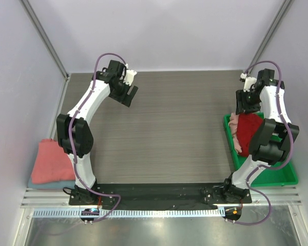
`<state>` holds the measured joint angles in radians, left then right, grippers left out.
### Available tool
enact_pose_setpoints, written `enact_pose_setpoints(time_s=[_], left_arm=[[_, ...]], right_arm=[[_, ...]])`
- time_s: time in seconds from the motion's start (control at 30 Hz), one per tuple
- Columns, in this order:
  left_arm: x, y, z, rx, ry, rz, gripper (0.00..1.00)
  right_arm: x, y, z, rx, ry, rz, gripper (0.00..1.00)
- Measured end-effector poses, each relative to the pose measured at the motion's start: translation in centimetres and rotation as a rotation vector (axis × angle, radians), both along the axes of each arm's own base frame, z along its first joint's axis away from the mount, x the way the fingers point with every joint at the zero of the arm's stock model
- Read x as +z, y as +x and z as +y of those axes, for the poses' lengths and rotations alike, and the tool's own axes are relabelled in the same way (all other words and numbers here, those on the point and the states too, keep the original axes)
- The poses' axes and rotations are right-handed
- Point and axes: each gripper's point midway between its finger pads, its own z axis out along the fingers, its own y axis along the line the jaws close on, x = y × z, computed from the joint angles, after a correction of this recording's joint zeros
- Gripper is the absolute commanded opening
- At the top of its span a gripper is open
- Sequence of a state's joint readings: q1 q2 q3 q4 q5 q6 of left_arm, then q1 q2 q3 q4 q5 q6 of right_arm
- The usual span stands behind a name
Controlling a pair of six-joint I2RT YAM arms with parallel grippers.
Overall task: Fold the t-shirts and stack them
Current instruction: Grab the tshirt from the pile
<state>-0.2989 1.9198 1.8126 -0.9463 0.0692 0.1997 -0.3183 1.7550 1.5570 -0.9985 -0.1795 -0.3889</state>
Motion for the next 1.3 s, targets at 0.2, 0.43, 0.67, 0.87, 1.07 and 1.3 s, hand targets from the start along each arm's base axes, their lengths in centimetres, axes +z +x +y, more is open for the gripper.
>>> enact_pose_setpoints(time_s=[0.2, 0.43, 0.67, 0.87, 1.07, 1.3], left_arm=[[0.1, 0.1, 0.2, 0.007, 0.012, -0.006, 0.82], [0.9, 0.7, 0.1, 0.013, 0.003, -0.029, 0.82], [0.6, 0.8, 0.2, 0.019, 0.010, -0.024, 0.82], [0.6, 0.9, 0.5, 0.029, 0.025, -0.030, 0.85], [0.9, 1.2, 0.5, 0.034, 0.028, -0.043, 0.90], [5.2, 3.3, 0.8, 0.059, 0.008, -0.156, 0.98]], right_arm=[[0.9, 0.0, 0.1, -0.002, 0.004, -0.006, 0.49], [1.2, -0.8, 0.2, -0.010, 0.000, 0.001, 0.42], [0.8, -1.9, 0.1, -0.021, -0.017, 0.031, 0.05], [3.0, -2.0, -0.6, -0.020, -0.067, 0.023, 0.01], [18.6, 2.4, 0.4, 0.102, -0.337, -0.369, 0.01], [35.6, -0.3, 11.7, 0.407, -0.509, -0.945, 0.01]])
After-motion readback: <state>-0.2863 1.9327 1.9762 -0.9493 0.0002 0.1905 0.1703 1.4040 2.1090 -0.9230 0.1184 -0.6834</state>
